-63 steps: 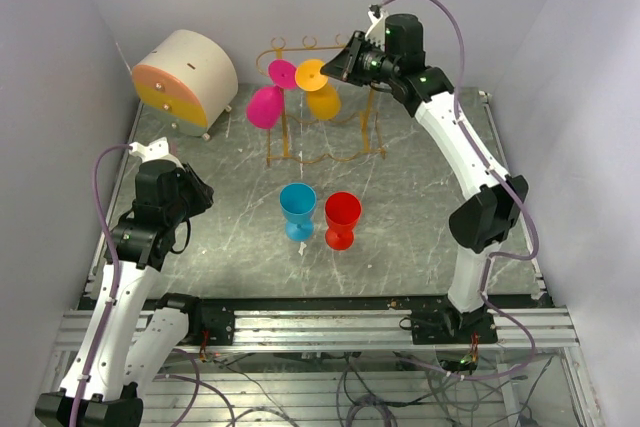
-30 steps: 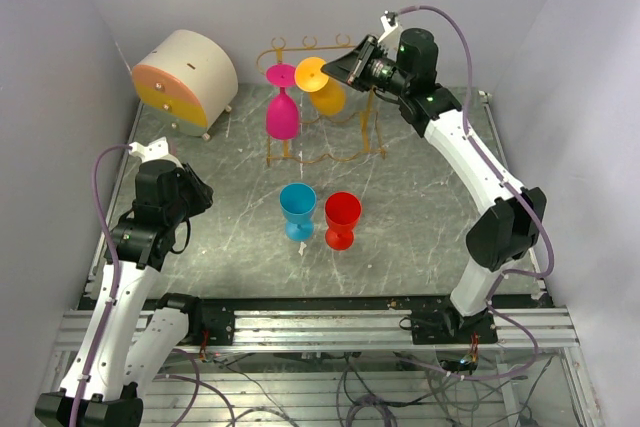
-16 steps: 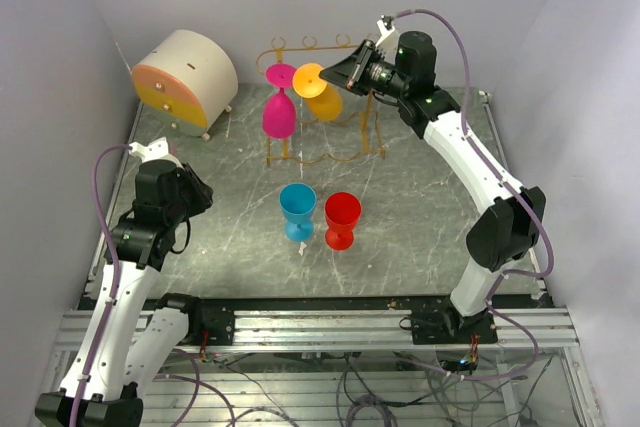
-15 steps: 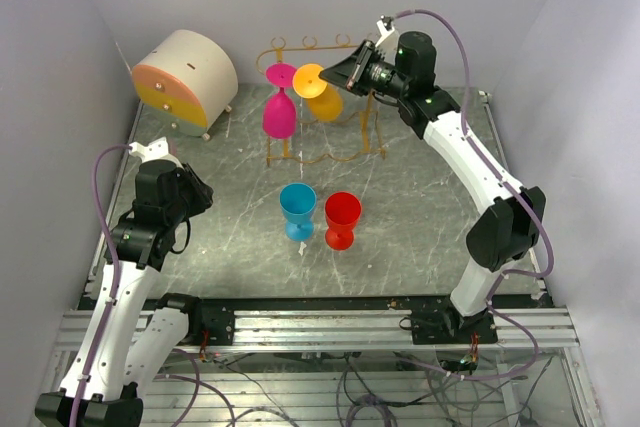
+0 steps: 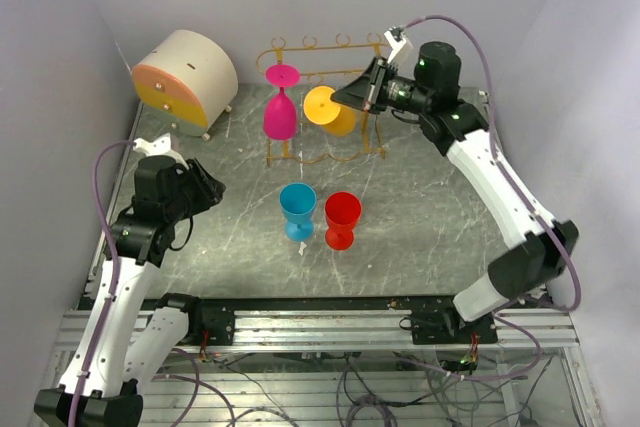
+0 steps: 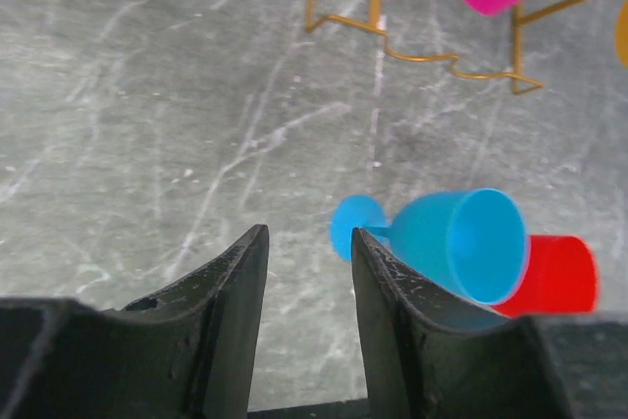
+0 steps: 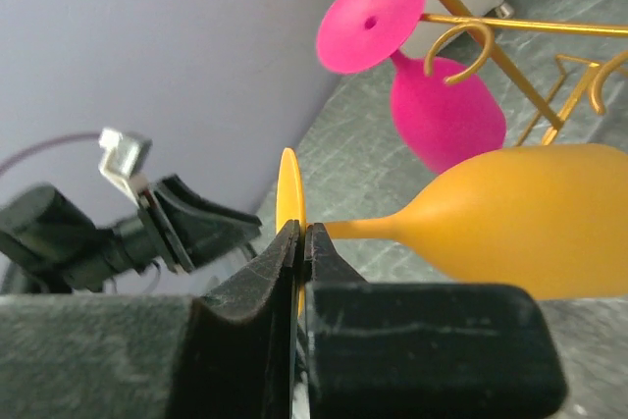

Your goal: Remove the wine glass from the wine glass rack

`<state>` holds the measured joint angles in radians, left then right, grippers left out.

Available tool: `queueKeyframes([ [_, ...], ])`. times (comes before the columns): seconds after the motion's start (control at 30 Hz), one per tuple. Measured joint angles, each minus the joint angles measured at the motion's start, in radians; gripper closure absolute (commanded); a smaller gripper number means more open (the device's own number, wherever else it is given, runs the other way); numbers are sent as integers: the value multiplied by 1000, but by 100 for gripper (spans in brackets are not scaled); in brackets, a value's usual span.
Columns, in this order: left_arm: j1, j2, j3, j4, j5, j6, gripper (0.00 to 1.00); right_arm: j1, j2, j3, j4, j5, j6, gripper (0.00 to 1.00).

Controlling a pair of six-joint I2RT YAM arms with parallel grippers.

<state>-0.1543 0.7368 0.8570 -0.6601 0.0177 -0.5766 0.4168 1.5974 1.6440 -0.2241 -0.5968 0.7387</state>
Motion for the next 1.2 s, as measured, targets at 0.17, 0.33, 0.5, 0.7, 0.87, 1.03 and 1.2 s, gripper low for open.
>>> queueKeyframes([
  [0.17,0,45,115,1,131,-68,39,23,-179,-46,-142,42,-198,100],
  [0.33,0,69,207,28,273,-158,36,175,-359,-131,-254,200,-412,100],
  [0.5,0,86,215,85,443,-293,38,364,-469,-225,-278,360,-580,100],
  [0.7,0,85,157,240,615,-506,37,478,-516,-343,-184,544,-722,100],
  [0.87,0,69,108,322,689,-654,37,615,-497,-394,-46,659,-846,100],
  [1.03,0,56,62,384,742,-754,38,795,-436,-412,99,780,-994,100],
  [1.2,0,39,19,414,763,-821,38,927,-369,-461,249,953,-1163,100],
])
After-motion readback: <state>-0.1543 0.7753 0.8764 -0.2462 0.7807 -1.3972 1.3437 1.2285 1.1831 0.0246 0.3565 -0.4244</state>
